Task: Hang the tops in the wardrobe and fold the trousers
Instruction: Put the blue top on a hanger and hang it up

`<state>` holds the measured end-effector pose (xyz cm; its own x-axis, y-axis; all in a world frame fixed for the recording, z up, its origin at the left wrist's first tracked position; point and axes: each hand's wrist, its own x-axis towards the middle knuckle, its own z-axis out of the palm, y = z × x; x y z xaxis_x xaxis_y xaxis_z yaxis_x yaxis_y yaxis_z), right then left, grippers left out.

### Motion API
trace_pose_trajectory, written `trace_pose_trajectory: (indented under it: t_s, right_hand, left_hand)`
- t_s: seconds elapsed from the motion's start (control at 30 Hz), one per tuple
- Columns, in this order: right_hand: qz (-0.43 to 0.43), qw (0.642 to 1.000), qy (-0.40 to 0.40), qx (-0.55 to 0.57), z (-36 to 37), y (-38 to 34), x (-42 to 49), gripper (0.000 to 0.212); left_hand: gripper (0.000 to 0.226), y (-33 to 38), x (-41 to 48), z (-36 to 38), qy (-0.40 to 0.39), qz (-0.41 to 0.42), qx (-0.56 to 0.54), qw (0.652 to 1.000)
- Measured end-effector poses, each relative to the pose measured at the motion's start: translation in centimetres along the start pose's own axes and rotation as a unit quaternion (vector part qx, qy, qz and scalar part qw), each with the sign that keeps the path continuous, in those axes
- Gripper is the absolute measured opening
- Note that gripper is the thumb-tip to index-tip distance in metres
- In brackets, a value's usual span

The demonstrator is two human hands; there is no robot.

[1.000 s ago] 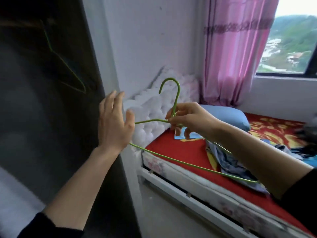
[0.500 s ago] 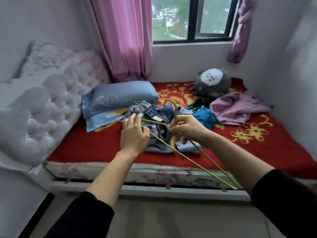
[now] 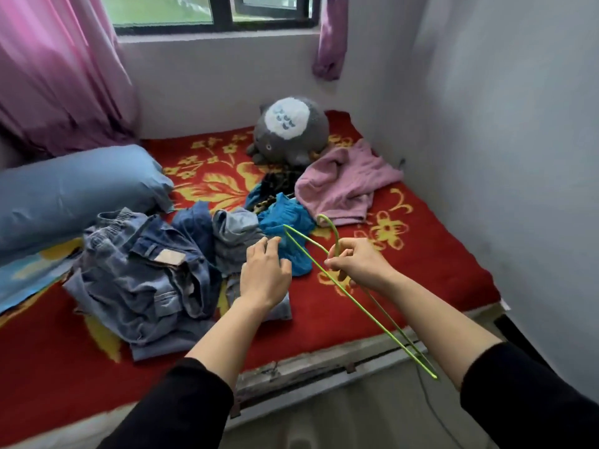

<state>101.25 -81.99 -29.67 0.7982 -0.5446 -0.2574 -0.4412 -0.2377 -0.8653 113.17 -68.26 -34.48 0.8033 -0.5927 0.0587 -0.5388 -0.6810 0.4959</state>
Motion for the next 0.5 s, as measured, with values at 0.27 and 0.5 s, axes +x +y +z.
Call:
trace_pose_trajectory:
  t_s: [0.27,0.5]
  right_hand:
    - [0.05,0.999,0.004,-0.011,-6.9,6.6,17.1,0.02]
    - [0.056,0.997,0.037,-0.048,-8.5,10.5,31.8,0.029]
  left_hand:
    - [0.049,2.9,13.8,11.7,-0.074,-0.08,-0.001,0.994]
    - [0.046,1.7,23.5,19.6,-0.121,-0.232,-0.032,0.965]
